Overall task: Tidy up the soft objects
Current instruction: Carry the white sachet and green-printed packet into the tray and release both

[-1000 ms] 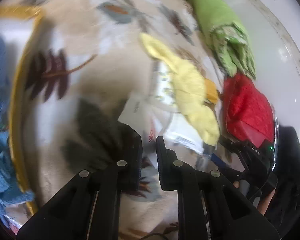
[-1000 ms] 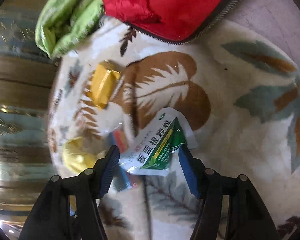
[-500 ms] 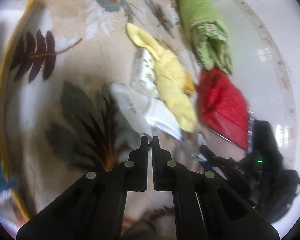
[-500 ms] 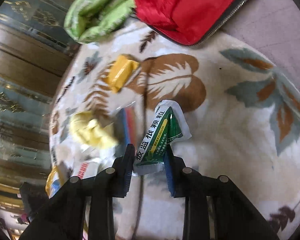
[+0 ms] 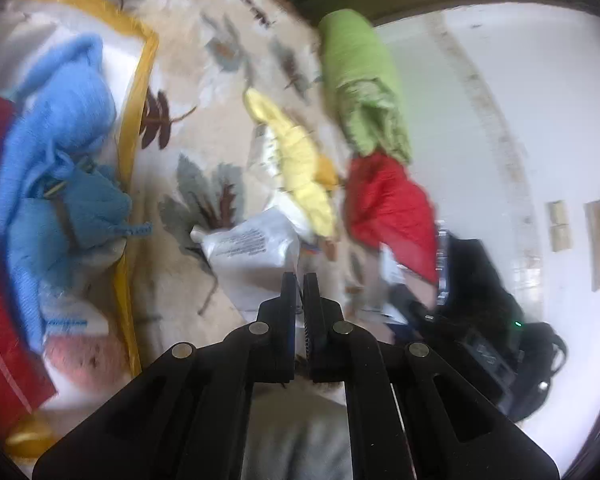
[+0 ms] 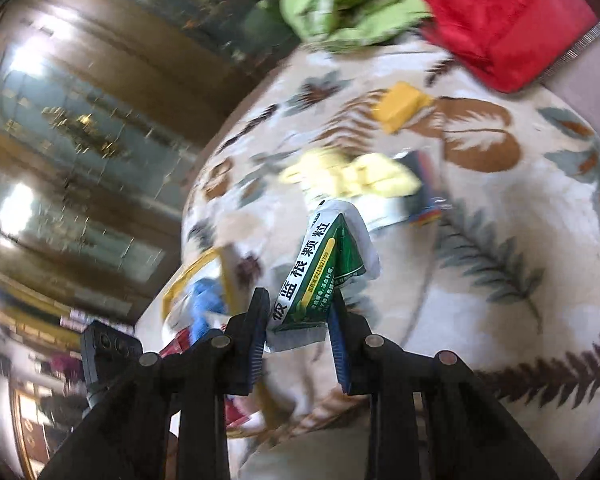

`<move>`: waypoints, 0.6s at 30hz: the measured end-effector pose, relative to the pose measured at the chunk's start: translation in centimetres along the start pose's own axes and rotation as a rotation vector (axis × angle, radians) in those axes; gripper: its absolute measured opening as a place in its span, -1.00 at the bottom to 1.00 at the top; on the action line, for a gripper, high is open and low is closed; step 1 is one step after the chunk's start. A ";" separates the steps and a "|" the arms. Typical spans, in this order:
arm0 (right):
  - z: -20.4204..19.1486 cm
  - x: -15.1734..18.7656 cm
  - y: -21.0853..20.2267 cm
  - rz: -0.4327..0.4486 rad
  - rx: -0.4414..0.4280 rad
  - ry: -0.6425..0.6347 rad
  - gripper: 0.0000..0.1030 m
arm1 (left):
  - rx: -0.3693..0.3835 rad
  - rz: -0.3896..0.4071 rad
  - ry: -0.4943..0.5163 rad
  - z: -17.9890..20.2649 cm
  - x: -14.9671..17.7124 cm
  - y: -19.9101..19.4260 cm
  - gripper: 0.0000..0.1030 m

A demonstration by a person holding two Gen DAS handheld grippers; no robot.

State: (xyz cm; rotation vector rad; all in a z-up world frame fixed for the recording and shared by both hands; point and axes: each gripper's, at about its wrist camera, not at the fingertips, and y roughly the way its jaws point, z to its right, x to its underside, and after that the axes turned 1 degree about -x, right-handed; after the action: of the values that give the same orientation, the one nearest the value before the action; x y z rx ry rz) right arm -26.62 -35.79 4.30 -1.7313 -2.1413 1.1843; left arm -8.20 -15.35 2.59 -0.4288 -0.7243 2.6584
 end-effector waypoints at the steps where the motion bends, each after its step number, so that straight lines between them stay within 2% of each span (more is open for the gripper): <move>1: -0.9 0.2 0.5 -0.018 -0.019 -0.022 -0.45 | 0.005 0.012 0.009 0.4 0.2 -1.2 -0.95; 6: -5.6 1.7 4.0 -0.110 -0.083 -0.133 -0.45 | 0.001 0.057 0.029 0.3 0.8 -6.4 -0.95; 9: -8.3 2.9 6.6 -0.163 -0.082 -0.206 -0.45 | -0.036 0.087 0.014 -1.8 0.2 -9.1 -0.95; 10: -9.1 3.3 7.5 -0.174 -0.058 -0.234 -0.45 | -0.046 0.096 -0.002 -2.8 0.1 -9.8 -0.96; 13: -9.2 3.5 7.8 -0.143 -0.042 -0.244 -0.43 | 0.002 0.097 0.001 -3.6 0.4 -10.0 -0.95; 15: -8.0 3.0 7.1 -0.091 -0.036 -0.188 -0.39 | -0.052 0.080 0.034 -2.9 0.5 -8.9 -0.92; 17: -6.7 2.8 5.5 -0.008 -0.020 -0.117 -0.39 | -0.107 0.041 0.080 -1.8 0.7 -6.8 -0.48; 18: -6.4 2.6 4.8 0.033 0.014 -0.106 -0.39 | -0.126 0.020 0.099 -1.4 0.8 -5.7 0.10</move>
State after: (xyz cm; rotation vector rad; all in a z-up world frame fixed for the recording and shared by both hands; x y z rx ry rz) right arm -20.23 -30.31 4.63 -1.7416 -2.1650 1.3252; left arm -6.94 -9.84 4.33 -0.5992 -0.8637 2.5980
